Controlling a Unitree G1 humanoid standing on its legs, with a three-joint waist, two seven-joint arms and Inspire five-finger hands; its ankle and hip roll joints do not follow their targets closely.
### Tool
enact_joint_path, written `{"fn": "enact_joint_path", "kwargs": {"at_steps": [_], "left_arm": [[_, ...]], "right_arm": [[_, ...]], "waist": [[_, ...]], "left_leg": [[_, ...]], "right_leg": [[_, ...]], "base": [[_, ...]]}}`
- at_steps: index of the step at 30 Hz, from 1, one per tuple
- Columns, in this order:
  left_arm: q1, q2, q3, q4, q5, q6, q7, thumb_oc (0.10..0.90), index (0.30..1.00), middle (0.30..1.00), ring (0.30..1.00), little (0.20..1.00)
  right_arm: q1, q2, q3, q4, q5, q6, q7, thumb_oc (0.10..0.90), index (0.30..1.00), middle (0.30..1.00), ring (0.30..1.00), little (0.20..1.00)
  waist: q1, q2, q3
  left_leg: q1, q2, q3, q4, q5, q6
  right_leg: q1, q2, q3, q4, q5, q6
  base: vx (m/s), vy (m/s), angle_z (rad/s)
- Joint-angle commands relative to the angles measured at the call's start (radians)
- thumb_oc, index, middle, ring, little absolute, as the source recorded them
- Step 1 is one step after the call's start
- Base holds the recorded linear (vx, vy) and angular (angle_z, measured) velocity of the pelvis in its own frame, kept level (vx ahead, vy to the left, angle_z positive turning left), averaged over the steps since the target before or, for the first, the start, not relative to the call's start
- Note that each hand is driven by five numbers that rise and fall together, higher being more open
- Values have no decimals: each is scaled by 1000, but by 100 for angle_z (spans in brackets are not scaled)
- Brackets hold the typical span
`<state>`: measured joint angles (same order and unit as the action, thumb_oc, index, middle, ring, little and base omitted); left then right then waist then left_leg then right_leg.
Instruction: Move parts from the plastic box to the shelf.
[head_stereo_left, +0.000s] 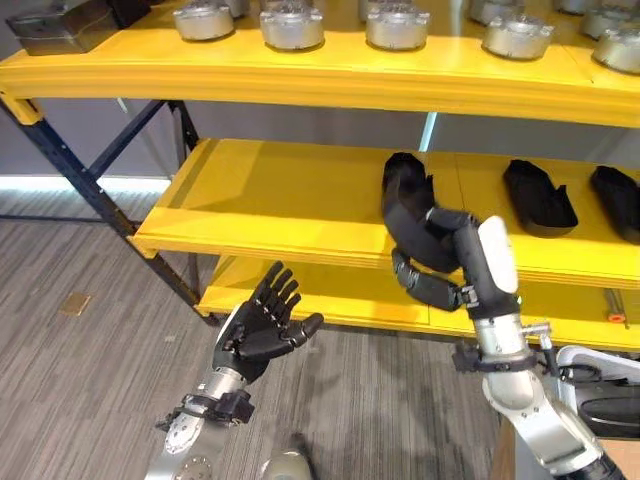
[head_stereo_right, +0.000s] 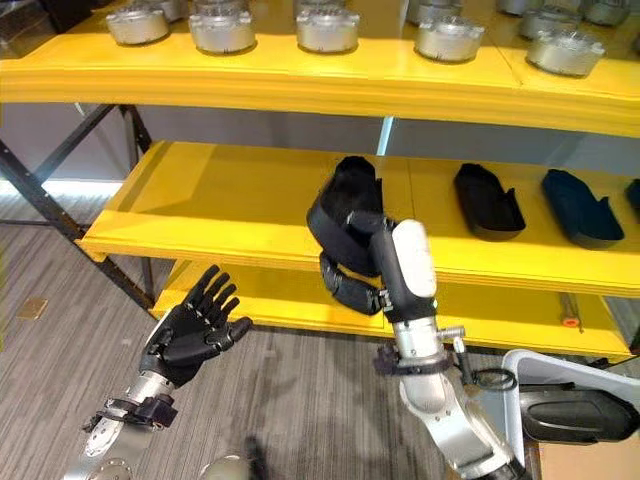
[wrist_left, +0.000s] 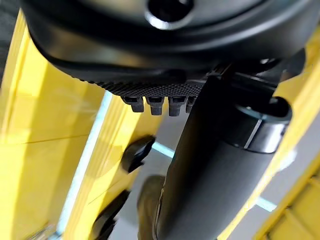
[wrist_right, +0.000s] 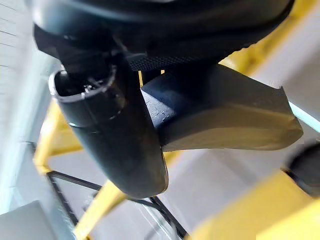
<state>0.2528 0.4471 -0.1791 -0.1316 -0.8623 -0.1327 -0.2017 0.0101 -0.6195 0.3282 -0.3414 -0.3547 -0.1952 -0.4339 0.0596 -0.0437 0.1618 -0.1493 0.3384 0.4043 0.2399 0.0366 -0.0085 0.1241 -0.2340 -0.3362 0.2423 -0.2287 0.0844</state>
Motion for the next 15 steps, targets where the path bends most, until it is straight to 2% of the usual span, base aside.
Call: {"fn": "enact_joint_path", "kwargs": {"at_steps": [1, 3, 4, 5, 6, 8, 10, 12, 13, 15], "left_arm": [[-89, -28, 18, -104, -59, -147, -14, 900, 1000, 1000, 1000, 1000], [-95, -29, 7, -85, -64, -147, 4, 900, 1000, 1000, 1000, 1000], [-96, -29, 1, -74, -65, -135, -1, 900, 1000, 1000, 1000, 1000], [-90, -23, 4, -68, -64, -110, -23, 900, 1000, 1000, 1000, 1000], [-88, -22, 5, -67, -63, -107, -28, 900, 1000, 1000, 1000, 1000], [-78, -10, 23, -67, -43, -76, -119, 900, 1000, 1000, 1000, 1000], [-74, -8, 29, -68, -33, -78, -139, 900, 1000, 1000, 1000, 1000], [-75, 15, 58, -73, -16, -80, -155, 900, 1000, 1000, 1000, 1000], [-76, 17, 62, -73, -15, -79, -150, 900, 1000, 1000, 1000, 1000], [-85, 25, 85, -60, -35, -48, -117, 900, 1000, 1000, 1000, 1000]], "right_arm": [[-168, -55, -9, -144, -109, -214, -31, 400, 300, 300, 300, 300], [-189, -64, 2, -145, -111, -206, -37, 400, 300, 300, 300, 300], [-214, -69, 7, -134, -92, -192, -38, 400, 300, 300, 300, 300], [-238, -66, 8, -109, -78, -184, -49, 400, 300, 300, 300, 300], [-240, -65, 8, -106, -78, -183, -51, 400, 300, 300, 300, 300], [-252, -47, 8, -95, -98, -177, -79, 400, 300, 300, 300, 300], [-256, -41, 10, -95, -109, -175, -84, 400, 300, 300, 300, 300], [-282, -6, 28, -88, -155, -149, -104, 400, 300, 300, 300, 300], [-284, -2, 30, -86, -160, -147, -107, 400, 300, 300, 300, 300], [-288, 34, 42, -76, -208, -137, -129, 400, 300, 300, 300, 300]], "waist": [[-11, 47, -23], [-10, 51, -15], [2, 56, -9], [22, 61, -5], [24, 60, -4], [63, 56, -7], [72, 57, -8], [111, 68, -21], [113, 69, -23], [139, 71, -31]], "left_leg": [[182, 156, 8, -161, 167, -175], [190, 144, 5, -170, 152, -175], [189, 120, -17, -178, 119, -164], [180, 83, -33, -174, 75, -135], [179, 76, -37, -172, 67, -133], [178, -8, -98, -147, -8, -106], [180, -26, -109, -142, -18, -99], [178, -105, -145, -108, -67, -64], [175, -111, -149, -106, -68, -59], [164, -165, -168, -64, -108, -27]], "right_leg": [[-91, 45, -54, -8, 23, -61], [-105, 26, -59, 54, -6, -57], [-119, 11, -56, 107, -24, -52], [-126, -1, -66, 134, -14, -49], [-125, -4, -66, 135, -14, -46], [-106, -36, -58, 123, 11, -9], [-100, -45, -62, 117, 19, 1], [-59, -111, -76, 72, 69, 33], [-55, -116, -78, 63, 79, 34], [-36, -168, -85, 38, 136, 36]], "base": [[30, 459, 22], [19, 415, 26], [-12, 554, 12], [-13, 446, 11], [-7, 421, 53], [45, 348, 65], [40, 278, 18], [75, 514, 28], [79, 385, 18], [86, 342, 10]]}}
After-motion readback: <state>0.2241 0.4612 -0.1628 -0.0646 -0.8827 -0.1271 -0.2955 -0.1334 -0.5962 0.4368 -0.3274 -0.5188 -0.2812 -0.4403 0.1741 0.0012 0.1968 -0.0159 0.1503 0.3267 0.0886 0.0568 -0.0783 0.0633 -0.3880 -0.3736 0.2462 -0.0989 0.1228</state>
